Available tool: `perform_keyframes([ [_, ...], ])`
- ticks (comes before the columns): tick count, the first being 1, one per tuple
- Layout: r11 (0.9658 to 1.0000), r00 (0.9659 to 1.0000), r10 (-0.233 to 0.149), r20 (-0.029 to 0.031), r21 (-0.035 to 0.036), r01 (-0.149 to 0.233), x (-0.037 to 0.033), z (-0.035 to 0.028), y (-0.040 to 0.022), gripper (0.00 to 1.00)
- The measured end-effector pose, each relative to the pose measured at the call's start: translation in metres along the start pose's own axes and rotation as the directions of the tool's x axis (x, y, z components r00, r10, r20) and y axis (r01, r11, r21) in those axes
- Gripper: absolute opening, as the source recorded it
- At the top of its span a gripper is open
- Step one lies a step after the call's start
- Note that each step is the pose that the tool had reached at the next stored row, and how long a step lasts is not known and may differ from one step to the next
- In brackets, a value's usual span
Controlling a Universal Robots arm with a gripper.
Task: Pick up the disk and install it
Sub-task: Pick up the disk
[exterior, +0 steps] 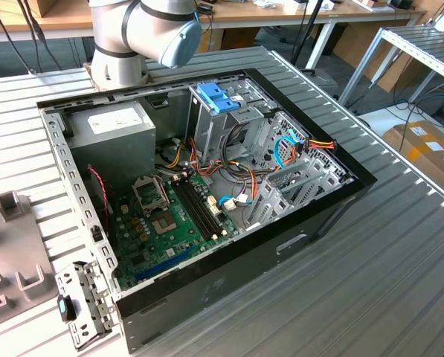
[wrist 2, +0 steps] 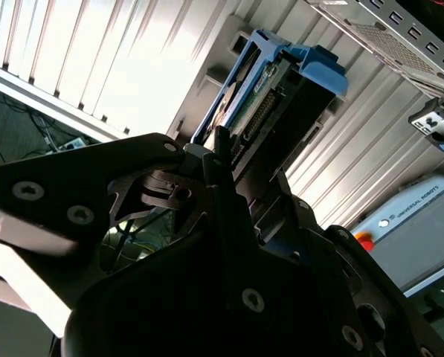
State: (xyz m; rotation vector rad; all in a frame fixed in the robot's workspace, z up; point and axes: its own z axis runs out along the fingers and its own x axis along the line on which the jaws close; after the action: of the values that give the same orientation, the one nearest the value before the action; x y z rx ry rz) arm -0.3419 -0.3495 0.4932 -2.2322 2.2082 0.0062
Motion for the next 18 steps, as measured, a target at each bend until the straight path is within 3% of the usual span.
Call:
perform_keyframes([
  [18,1.0000,1.0000,0.000,0.0000,0.0000,0.000,0.0002,0.0000,-0.0206,0.35],
])
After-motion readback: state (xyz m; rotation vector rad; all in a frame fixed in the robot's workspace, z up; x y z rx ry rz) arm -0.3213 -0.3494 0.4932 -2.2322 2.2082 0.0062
